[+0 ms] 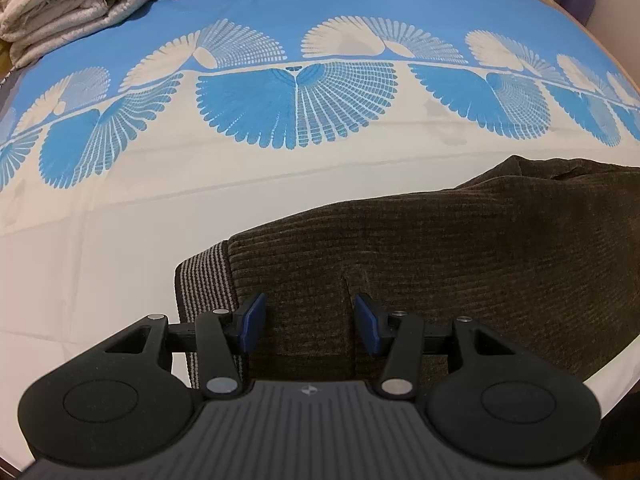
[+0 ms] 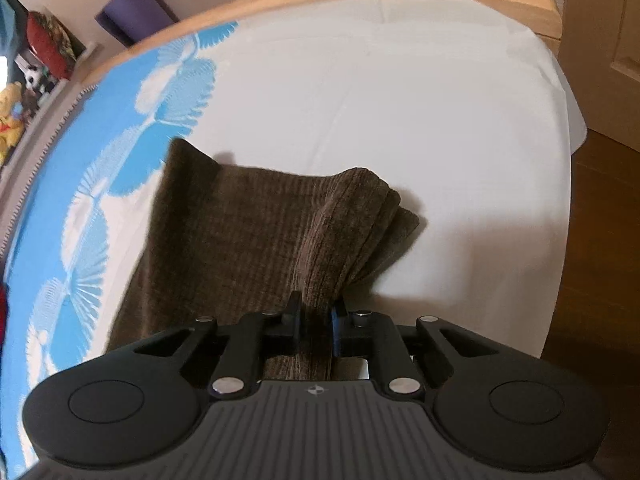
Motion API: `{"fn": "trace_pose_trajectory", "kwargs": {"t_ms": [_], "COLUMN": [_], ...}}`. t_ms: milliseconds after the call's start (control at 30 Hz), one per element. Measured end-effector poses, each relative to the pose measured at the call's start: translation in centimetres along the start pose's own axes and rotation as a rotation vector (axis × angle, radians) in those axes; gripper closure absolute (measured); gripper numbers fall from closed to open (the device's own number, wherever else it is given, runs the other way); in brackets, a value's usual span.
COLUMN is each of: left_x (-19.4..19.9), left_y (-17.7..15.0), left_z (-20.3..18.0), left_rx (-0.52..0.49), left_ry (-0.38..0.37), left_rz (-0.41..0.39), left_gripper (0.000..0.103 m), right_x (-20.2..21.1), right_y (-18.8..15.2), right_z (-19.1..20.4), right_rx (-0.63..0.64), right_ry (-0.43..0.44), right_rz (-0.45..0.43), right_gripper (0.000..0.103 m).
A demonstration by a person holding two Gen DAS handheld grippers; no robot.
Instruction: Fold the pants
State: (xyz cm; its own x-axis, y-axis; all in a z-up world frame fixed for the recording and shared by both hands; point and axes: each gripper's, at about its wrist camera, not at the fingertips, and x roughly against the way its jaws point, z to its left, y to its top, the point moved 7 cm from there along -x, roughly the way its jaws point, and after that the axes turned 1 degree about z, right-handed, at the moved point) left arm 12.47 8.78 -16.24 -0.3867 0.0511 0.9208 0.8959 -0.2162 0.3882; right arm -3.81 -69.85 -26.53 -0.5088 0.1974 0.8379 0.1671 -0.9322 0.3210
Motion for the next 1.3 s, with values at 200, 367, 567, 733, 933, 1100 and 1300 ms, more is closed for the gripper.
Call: {"fn": "trace_pose_trajectory", "kwargs": {"t_ms": [200,367,567,733,933,1100,1300], "left_x": [-0.1,-0.2,-0.4,-0.1,-0.7,-0.9,-0.9], "left_y": [-0.2,-0.2,-0.1,-0.1,0.0,0.2,0.3], "left_z": [-0.2,-0.1,0.1,0.1,-0.2,-0.8,-1.2], "left_rx": [-0.014,-0.01,-0.006,-0.009,-0.031,-0.038,-0.052], "left_ry": [-0.002,0.003,0.002,-0.012,-0.007,-0.009,-0.003], "left_rz": [0.004,0.007,0.01,-0.001,0.014,0.017,0.016], "left_gripper": [0.048,0.048,0.048,0.048,0.048,0.048,0.048], "right_x": [-1.0,-1.3,-1.0,-0.4,-0.4,-1.3,-2.1], "right_y": [-0.2,-0.2,-0.1,0.3,0.9,1.0,1.3], "right_z": [-1.7,-1.9,-0.7,-2.7,-5.4,-5.1,-4.3], "right_rx": [-0.041,-0.018,0.053,-0.098,-0.192,-0.2,-0.19], "right_ry": [-0.007,-0.001,0.035,0.125,0.117,0.144,0.133], "right_rz": [0.065,0.074,0.063,0.087,0.073,0.07,0.039], "right_gripper": [0.07,0.071,0.087,0.086,0.071,0.07,0.087]}}
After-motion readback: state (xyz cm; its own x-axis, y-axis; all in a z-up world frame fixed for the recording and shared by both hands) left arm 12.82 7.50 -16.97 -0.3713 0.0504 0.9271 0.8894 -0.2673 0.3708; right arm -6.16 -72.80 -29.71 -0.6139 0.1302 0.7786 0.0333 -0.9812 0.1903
